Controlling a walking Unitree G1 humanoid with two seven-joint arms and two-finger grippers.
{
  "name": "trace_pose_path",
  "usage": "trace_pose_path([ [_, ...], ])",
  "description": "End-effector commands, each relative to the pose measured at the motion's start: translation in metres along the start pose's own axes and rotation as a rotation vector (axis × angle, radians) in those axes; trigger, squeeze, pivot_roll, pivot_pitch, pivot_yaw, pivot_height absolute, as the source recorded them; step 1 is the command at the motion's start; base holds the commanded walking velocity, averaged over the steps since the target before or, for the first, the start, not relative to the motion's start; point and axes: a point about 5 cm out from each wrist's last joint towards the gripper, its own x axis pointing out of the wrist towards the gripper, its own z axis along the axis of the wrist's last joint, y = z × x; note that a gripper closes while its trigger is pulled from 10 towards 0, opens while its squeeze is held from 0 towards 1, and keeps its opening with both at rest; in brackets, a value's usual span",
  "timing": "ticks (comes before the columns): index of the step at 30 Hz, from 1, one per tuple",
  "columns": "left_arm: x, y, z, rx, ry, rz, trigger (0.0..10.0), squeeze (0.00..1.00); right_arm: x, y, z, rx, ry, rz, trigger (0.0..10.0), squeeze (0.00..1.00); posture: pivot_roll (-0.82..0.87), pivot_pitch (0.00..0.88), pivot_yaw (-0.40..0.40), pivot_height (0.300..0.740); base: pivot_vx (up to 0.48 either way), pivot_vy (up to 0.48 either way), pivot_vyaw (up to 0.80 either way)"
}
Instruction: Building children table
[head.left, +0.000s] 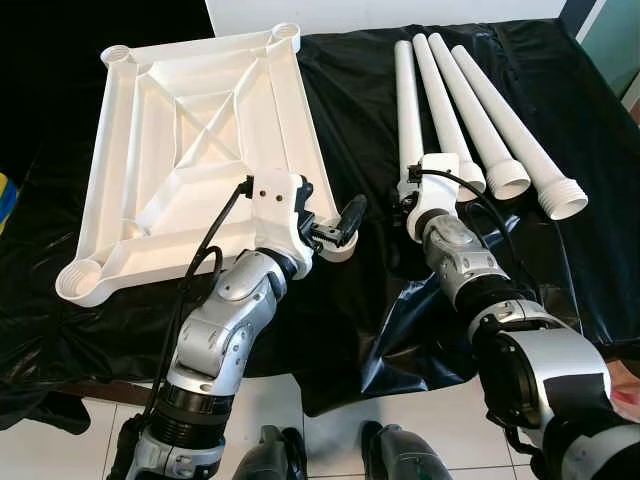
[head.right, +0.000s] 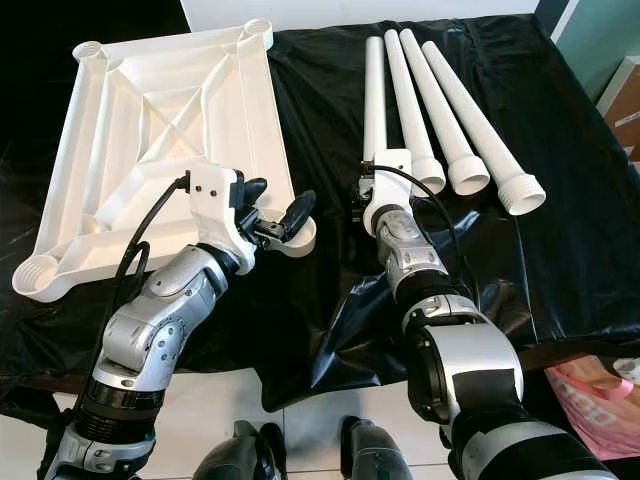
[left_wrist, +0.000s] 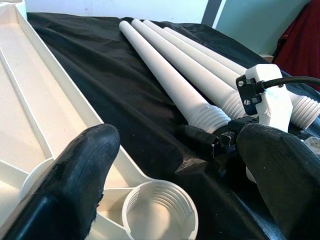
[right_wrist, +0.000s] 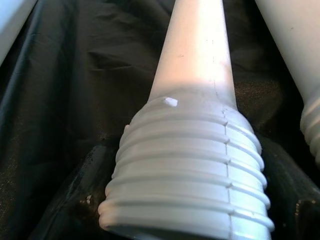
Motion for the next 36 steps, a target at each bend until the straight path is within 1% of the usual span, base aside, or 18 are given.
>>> trace_pose_path([
  [1, -0.003, -0.004, -0.002, 0.0, 0.013, -0.041, 10.0, 0.0, -0.002, 0.004, -0.012, 0.022, 0.046, 0.008, 0.0, 0.0, -0.09, 0.243, 0.022, 0.74, 0.0, 0.0, 0.0],
  [6, -0.002, -0.004, -0.003, 0.002, 0.016, -0.041, 10.0, 0.0, -0.003, 0.006, -0.013, 0.018, 0.025, 0.019, 0.0, 0.0, -0.11, 0.234, 0.02, 0.74, 0.0, 0.0, 0.0],
  [7, 0.0, -0.004, -0.003, 0.001, 0.015, -0.053, 10.0, 0.0, -0.006, 0.007, -0.013, 0.008, -0.029, 0.032, 0.0, 0.0, -0.12, 0.228, 0.019, 0.74, 0.0, 0.0, 0.0],
  [8, 0.002, -0.003, -0.003, -0.021, 0.014, -0.066, 10.0, 0.14, -0.011, 0.006, -0.012, 0.016, -0.106, 0.041, 10.0, 0.0, -0.13, 0.212, 0.019, 0.74, 0.0, 0.0, 0.0],
  [9, 0.002, -0.003, -0.003, -0.021, 0.014, -0.066, 10.0, 0.14, -0.011, 0.006, -0.012, 0.016, -0.106, 0.041, 10.0, 0.0, -0.13, 0.212, 0.019, 0.74, 0.0, 0.0, 0.0],
  [10, 0.004, 0.0, -0.003, -0.041, 0.012, -0.07, 10.0, 1.0, -0.017, 0.005, -0.011, 0.025, -0.17, 0.047, 10.0, 0.0, -0.13, 0.207, 0.021, 0.74, 0.0, 0.0, 0.0],
  [12, 0.004, 0.0, -0.003, -0.041, 0.012, -0.07, 10.0, 1.0, -0.017, 0.005, -0.011, 0.025, -0.17, 0.047, 10.0, 0.0, -0.13, 0.207, 0.021, 0.74, 0.0, 0.0, 0.0],
  [14, 0.009, 0.008, -0.001, -0.087, -0.004, -0.064, 10.0, 1.0, -0.032, -0.001, -0.008, 0.022, -0.294, 0.051, 10.0, 0.0, -0.15, 0.191, 0.031, 0.74, 0.0, 0.0, 0.0],
  [16, 0.009, 0.008, -0.001, -0.087, -0.004, -0.064, 10.0, 1.0, -0.032, -0.001, -0.008, 0.022, -0.294, 0.051, 10.0, 0.0, -0.15, 0.191, 0.031, 0.74, 0.0, 0.0, 0.0],
  [20, 0.015, 0.017, 0.006, -0.091, -0.015, -0.083, 10.0, 1.0, -0.058, -0.008, 0.001, 0.037, -0.448, 0.076, 10.0, 0.0, -0.19, 0.164, 0.057, 0.74, 0.0, 0.0, 0.0],
  [22, 0.015, 0.017, 0.006, -0.091, -0.015, -0.083, 10.0, 1.0, -0.058, -0.008, 0.001, 0.037, -0.448, 0.076, 10.0, 0.0, -0.19, 0.164, 0.057, 0.74, 0.0, 0.0, 0.0],
  [23, 0.02, 0.019, 0.008, -0.113, -0.012, -0.091, 10.0, 0.96, -0.066, -0.008, 0.005, 0.03, -0.489, 0.103, 10.0, 0.0, -0.2, 0.154, 0.066, 0.74, 0.0, 0.0, 0.0],
  [24, 0.026, 0.018, 0.011, -0.158, -0.011, -0.11, 10.0, 0.0, -0.075, -0.005, 0.008, 0.013, -0.523, 0.145, 10.0, 0.0, -0.21, 0.139, 0.074, 0.74, 0.0, 0.0, 0.0],
  [27, 0.031, 0.018, 0.013, -0.188, -0.011, -0.125, 10.0, 0.0, -0.081, -0.003, 0.011, 0.003, -0.544, 0.173, 10.0, 0.0, -0.22, 0.136, 0.076, 0.74, 0.0, 0.0, 0.0],
  [29, 0.04, 0.014, 0.018, -0.262, -0.015, -0.172, 10.0, 0.0, -0.089, -0.001, 0.013, -0.018, -0.566, 0.209, 10.0, 0.0, -0.23, 0.119, 0.082, 0.74, 0.0, 0.0, 0.0],
  [30, 0.04, 0.014, 0.018, -0.262, -0.015, -0.172, 10.0, 0.0, -0.089, -0.001, 0.013, -0.018, -0.566, 0.209, 10.0, 0.0, -0.23, 0.119, 0.082, 0.74, 0.0, 0.0, 0.0],
  [32, 0.051, 0.01, 0.017, -0.228, 0.016, -0.199, 10.0, 0.0, -0.093, -0.001, 0.011, -0.039, -0.563, 0.231, 10.0, 0.0, -0.24, 0.093, 0.088, 0.74, 0.0, 0.0, 0.0],
  [36, 0.055, 0.009, 0.016, -0.222, 0.027, -0.208, 10.0, 0.0, -0.094, -0.001, 0.011, -0.046, -0.561, 0.237, 10.0, 0.0, -0.24, 0.087, 0.089, 0.74, 0.0, 0.0, 0.0],
])
